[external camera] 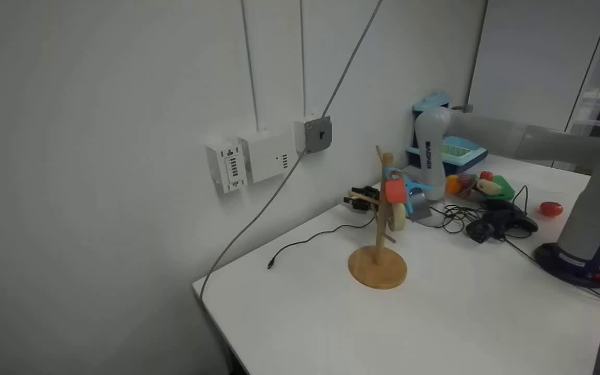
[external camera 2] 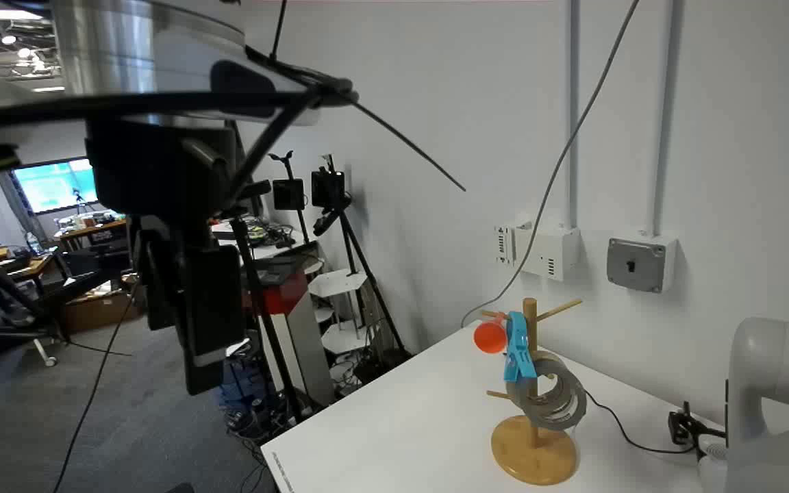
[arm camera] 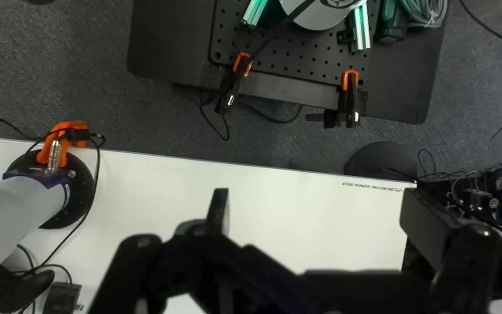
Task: Take the cup off the wooden stand and put it on the table
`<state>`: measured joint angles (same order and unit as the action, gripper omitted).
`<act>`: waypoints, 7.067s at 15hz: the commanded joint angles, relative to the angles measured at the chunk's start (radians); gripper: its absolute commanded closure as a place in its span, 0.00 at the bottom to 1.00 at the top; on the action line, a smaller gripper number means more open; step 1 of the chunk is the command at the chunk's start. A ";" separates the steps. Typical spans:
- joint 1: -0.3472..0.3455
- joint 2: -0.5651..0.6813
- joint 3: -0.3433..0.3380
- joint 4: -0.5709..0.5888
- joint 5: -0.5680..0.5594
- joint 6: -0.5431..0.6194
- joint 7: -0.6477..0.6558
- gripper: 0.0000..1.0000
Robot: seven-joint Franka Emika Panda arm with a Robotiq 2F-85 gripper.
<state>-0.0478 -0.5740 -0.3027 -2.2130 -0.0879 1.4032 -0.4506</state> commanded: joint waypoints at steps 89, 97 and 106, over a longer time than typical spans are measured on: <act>0.068 0.478 0.284 -0.030 0.174 1.062 0.303 0.00; 0.063 0.471 0.289 -0.042 0.172 1.051 0.296 0.00; 0.053 0.611 0.286 -0.026 0.158 1.138 0.243 0.00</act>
<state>0.0141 -0.0174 -0.0175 -2.2593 0.0687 2.4911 -0.1664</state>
